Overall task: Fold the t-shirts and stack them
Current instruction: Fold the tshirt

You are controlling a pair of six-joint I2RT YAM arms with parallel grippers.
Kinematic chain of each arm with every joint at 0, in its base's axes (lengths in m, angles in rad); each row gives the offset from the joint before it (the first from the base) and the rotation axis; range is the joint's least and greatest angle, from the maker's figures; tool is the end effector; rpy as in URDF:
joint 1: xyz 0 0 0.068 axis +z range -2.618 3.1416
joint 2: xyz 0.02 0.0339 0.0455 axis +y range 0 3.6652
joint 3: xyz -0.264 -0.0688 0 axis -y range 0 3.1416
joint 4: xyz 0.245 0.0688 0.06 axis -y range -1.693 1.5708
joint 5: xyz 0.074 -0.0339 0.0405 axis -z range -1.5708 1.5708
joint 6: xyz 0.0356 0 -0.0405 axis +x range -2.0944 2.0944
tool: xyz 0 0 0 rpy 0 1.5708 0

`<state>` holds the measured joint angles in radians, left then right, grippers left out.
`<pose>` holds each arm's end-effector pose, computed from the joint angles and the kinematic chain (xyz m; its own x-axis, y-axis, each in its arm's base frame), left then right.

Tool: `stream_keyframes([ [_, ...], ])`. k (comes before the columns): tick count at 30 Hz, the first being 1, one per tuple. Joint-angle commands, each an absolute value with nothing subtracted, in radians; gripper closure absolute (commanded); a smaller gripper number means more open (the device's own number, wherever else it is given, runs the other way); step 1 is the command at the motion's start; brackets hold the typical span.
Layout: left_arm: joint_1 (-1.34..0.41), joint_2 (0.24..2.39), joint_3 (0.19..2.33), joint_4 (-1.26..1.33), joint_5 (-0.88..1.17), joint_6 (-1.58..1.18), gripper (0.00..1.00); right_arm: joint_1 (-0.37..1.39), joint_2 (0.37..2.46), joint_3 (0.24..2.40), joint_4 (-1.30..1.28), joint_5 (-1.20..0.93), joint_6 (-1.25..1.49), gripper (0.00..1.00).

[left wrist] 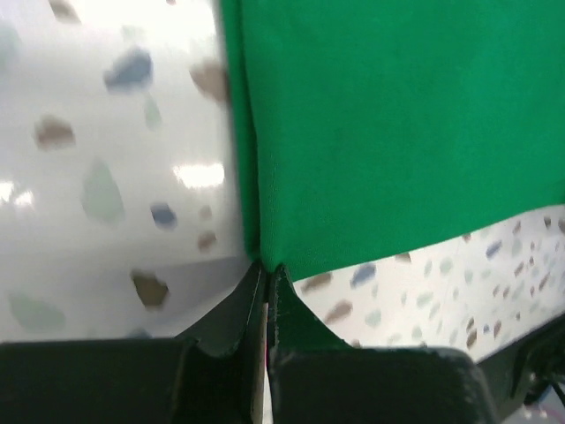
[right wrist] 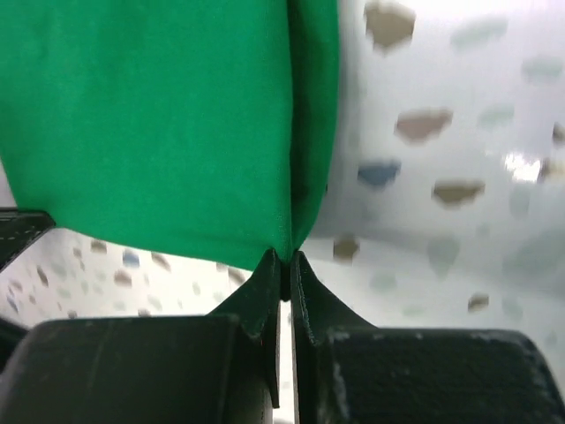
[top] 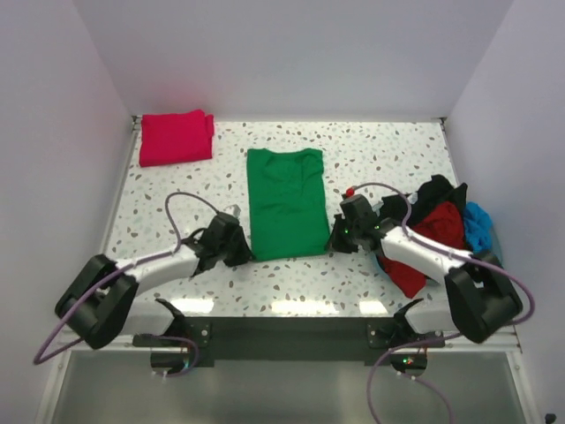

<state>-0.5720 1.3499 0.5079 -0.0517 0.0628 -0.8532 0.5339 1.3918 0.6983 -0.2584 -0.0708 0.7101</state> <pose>0.1995 -0.1311 0.1429 -0.8629 -0.3387 -0.3751 -0.1167 0.8557 -0.5042 0.2254 0.1362 0.1736 -0.8856 0.2318 -0.4023 0.0454 0.9055 0.4219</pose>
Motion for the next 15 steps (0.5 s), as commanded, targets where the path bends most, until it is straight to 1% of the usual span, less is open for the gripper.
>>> stream_keyframes([
  [1,-0.664,1.159,0.424,-0.178,0.002,-0.964,1.00,0.616,1.241,0.631,-0.409,-0.083,0.701,1.00],
  [2,-0.714,1.116,0.413,-0.236,0.002,-0.986,1.00,0.642,1.167,0.623,-0.484,-0.068,0.710,1.00],
  [4,-0.764,0.992,0.396,-0.305,-0.047,-1.038,1.00,0.699,1.103,0.608,-0.557,-0.054,0.745,1.00],
  [5,-0.788,0.953,0.397,-0.375,-0.058,-1.046,1.00,0.709,1.035,0.600,-0.598,-0.063,0.774,1.00],
  [8,-0.799,0.855,0.432,-0.461,-0.069,-1.043,1.00,0.718,0.953,0.606,-0.672,-0.026,0.802,1.00],
  [10,-0.801,0.848,0.478,-0.469,-0.069,-1.022,1.00,0.718,0.908,0.661,-0.699,-0.003,0.799,1.00],
  [13,-0.801,0.888,0.564,-0.450,-0.035,-0.999,1.00,0.718,0.896,0.771,-0.750,0.031,0.787,1.00],
  [15,-0.799,0.933,0.607,-0.451,-0.060,-0.989,1.00,0.718,0.907,0.836,-0.811,0.079,0.772,1.00],
])
